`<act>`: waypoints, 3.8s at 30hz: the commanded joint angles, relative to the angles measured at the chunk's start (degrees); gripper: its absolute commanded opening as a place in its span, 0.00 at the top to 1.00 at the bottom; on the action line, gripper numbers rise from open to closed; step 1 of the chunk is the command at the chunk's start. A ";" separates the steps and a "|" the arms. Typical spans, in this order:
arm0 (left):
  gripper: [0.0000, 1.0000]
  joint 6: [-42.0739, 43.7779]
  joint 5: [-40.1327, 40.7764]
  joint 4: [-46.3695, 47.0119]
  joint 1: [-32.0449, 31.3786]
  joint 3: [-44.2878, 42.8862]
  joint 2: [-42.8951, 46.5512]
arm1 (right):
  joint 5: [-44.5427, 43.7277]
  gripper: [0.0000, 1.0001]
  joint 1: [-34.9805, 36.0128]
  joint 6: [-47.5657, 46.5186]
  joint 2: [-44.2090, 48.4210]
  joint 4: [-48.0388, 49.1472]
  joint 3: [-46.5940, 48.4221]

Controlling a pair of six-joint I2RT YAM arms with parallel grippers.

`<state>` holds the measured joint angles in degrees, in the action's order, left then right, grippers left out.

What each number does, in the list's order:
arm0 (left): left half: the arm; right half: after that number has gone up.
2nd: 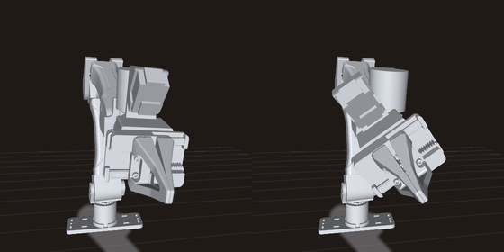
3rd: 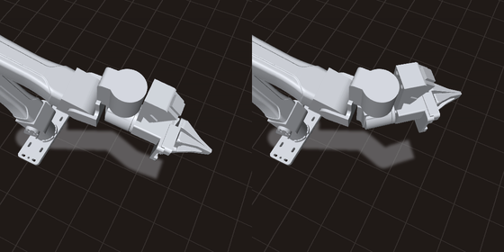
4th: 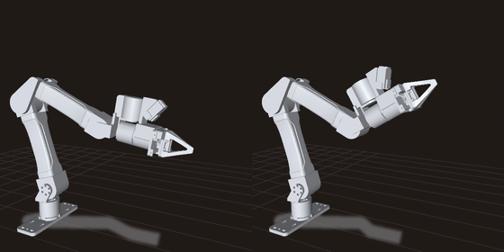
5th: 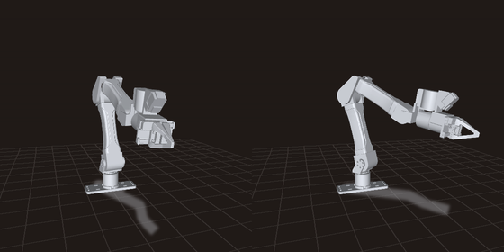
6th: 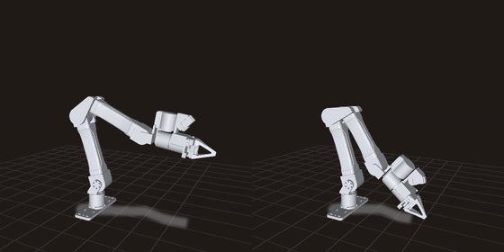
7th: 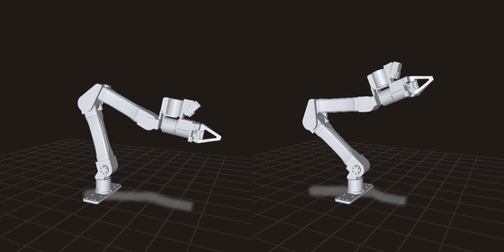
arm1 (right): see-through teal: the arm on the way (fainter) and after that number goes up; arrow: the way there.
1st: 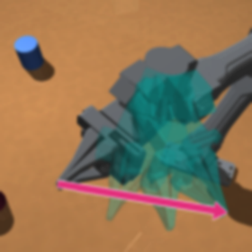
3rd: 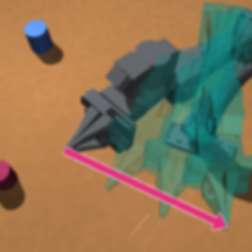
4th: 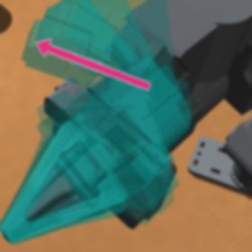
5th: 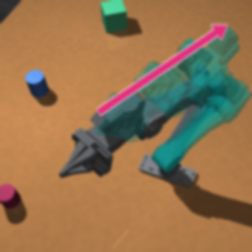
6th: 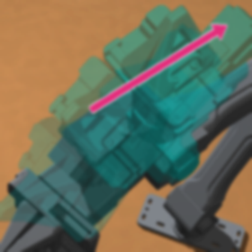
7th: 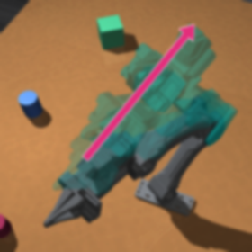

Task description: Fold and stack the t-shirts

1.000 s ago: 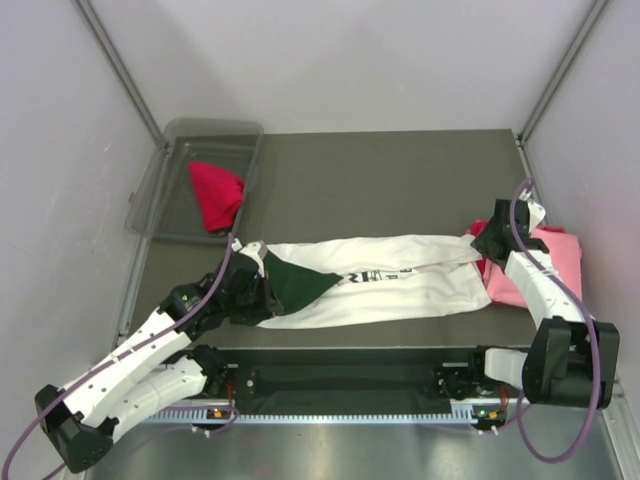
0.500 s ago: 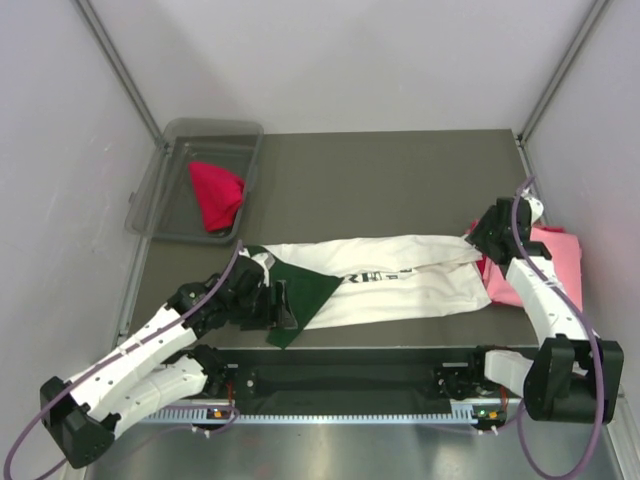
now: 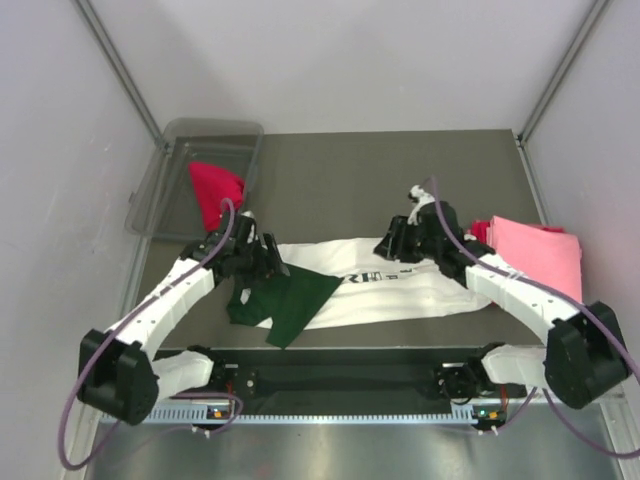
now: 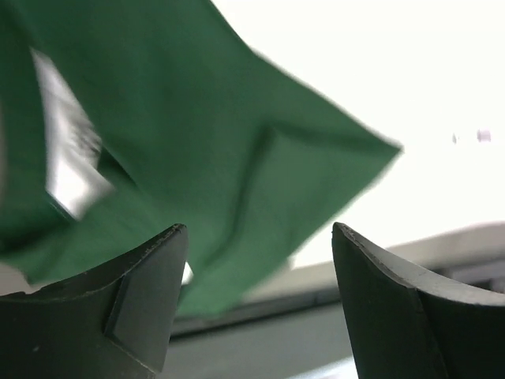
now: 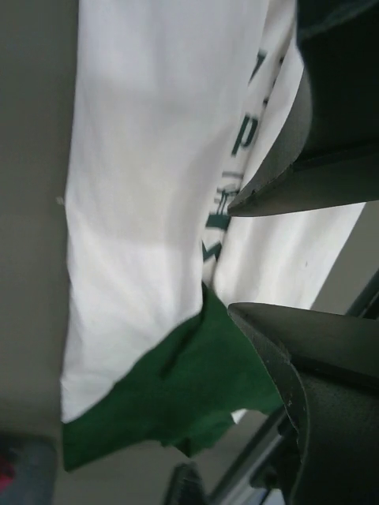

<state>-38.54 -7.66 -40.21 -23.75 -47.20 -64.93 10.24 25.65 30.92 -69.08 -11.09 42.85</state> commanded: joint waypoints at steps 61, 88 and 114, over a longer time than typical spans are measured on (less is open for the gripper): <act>0.33 -3.47 14.52 7.78 7.75 -3.34 -20.51 | 18.78 0.45 21.90 -8.85 -3.87 14.18 -7.38; 0.32 -4.78 11.35 6.55 7.66 -2.90 -16.37 | -8.22 0.50 34.11 -26.61 -29.97 18.82 17.09; 0.32 -5.58 16.71 6.90 7.66 -0.26 -23.32 | -7.52 0.52 35.96 -26.96 -32.35 22.34 14.90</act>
<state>-43.81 6.24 -32.97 -16.23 -47.83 -87.02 1.30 60.49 4.51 -101.06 7.46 57.43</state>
